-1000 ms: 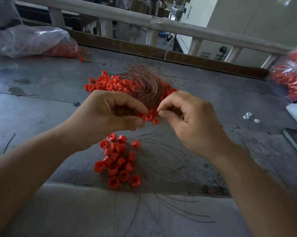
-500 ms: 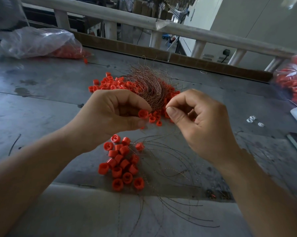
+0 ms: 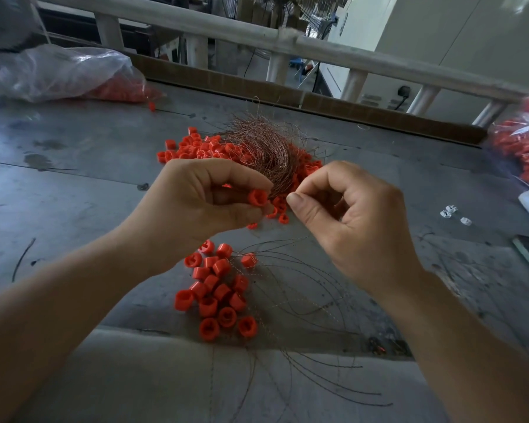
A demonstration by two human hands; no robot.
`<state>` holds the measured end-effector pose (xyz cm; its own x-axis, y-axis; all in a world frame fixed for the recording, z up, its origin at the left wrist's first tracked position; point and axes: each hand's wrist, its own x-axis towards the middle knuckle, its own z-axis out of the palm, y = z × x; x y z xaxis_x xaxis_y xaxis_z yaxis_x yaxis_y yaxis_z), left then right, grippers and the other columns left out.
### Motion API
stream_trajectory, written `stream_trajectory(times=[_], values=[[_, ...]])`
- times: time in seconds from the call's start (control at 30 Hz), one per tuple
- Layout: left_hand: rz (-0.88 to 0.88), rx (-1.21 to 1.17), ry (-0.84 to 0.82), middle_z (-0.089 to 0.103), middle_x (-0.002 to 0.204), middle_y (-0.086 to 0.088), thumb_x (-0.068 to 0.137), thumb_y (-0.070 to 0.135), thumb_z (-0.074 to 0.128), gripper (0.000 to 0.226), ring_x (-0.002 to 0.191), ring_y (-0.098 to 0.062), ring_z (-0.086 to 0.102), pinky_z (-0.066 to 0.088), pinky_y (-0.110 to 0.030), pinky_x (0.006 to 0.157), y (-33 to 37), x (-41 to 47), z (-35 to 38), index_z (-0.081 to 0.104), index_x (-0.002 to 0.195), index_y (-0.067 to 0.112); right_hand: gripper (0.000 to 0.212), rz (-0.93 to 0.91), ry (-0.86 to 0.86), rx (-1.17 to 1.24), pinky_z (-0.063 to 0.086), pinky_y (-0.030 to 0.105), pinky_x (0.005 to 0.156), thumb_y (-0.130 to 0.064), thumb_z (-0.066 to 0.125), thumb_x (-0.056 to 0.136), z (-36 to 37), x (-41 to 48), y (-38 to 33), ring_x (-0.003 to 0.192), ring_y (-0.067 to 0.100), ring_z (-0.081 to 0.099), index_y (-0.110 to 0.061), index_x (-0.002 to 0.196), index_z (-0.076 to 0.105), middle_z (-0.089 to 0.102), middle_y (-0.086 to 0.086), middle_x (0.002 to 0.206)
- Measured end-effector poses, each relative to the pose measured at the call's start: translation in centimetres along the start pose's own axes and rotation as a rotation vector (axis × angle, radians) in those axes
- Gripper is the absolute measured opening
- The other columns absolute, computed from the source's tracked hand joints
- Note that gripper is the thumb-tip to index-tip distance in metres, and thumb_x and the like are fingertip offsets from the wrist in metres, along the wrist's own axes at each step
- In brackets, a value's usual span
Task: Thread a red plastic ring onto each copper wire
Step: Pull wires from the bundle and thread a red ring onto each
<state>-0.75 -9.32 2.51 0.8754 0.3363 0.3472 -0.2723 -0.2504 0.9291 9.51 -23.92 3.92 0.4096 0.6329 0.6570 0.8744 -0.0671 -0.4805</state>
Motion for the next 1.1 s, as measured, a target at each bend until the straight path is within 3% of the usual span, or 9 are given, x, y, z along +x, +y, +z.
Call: stream_trajectory(times=[0.13,0.33,0.5,0.83,1.1], values=[[0.028,-0.011,-0.004,0.073,0.082,-0.003,0.049,0.024,0.071,0.030,0.076,-0.015,0.071,0.054,-0.018,0.067,0.02,-0.20,0.33,0.067,0.078,0.018,0.013,0.000,0.006,0.023,0.041,0.018,0.051,-0.013,0.063,0.079,0.27,-0.04,-0.21,0.058,0.012,0.050,-0.010,0.068,0.060,0.056,-0.004,0.063],[0.090,0.013,0.018,0.071,0.084,-0.004,0.048,0.031,0.081,0.028,0.076,-0.018,0.070,0.055,-0.020,0.069,0.03,-0.17,0.39,0.069,0.074,0.028,0.014,0.012,0.013,0.022,0.038,0.014,0.050,-0.014,0.063,0.079,0.50,-0.22,-0.34,0.058,0.011,0.050,-0.009,0.067,0.059,0.054,-0.007,0.062],[0.105,0.050,0.032,0.070,0.089,-0.004,0.051,0.037,0.072,0.025,0.078,-0.018,0.070,0.055,-0.022,0.071,-0.03,-0.16,0.34,0.068,0.075,0.035,0.014,0.006,0.010,0.020,0.040,0.016,0.050,-0.013,0.063,0.079,0.55,-0.31,-0.35,0.057,0.011,0.050,-0.009,0.066,0.059,0.055,-0.004,0.061],[0.099,0.069,0.053,0.071,0.081,0.006,0.048,0.037,0.072,0.027,0.071,-0.010,0.069,0.053,-0.016,0.065,-0.20,-0.25,0.20,0.065,0.074,0.033,0.014,-0.028,0.065,0.025,0.037,0.011,0.051,-0.011,0.063,0.080,0.54,-0.39,-0.52,0.056,0.011,0.049,-0.009,0.067,0.059,0.053,-0.005,0.061],[0.089,0.038,0.069,0.070,0.079,0.006,0.048,0.035,0.073,0.029,0.072,-0.009,0.068,0.053,-0.016,0.066,-0.14,-0.27,0.11,0.065,0.075,0.029,0.013,-0.011,-0.011,0.026,0.037,0.012,0.050,-0.012,0.063,0.079,0.79,-0.34,-0.38,0.053,0.004,0.046,-0.009,0.067,0.059,0.052,-0.007,0.063]])
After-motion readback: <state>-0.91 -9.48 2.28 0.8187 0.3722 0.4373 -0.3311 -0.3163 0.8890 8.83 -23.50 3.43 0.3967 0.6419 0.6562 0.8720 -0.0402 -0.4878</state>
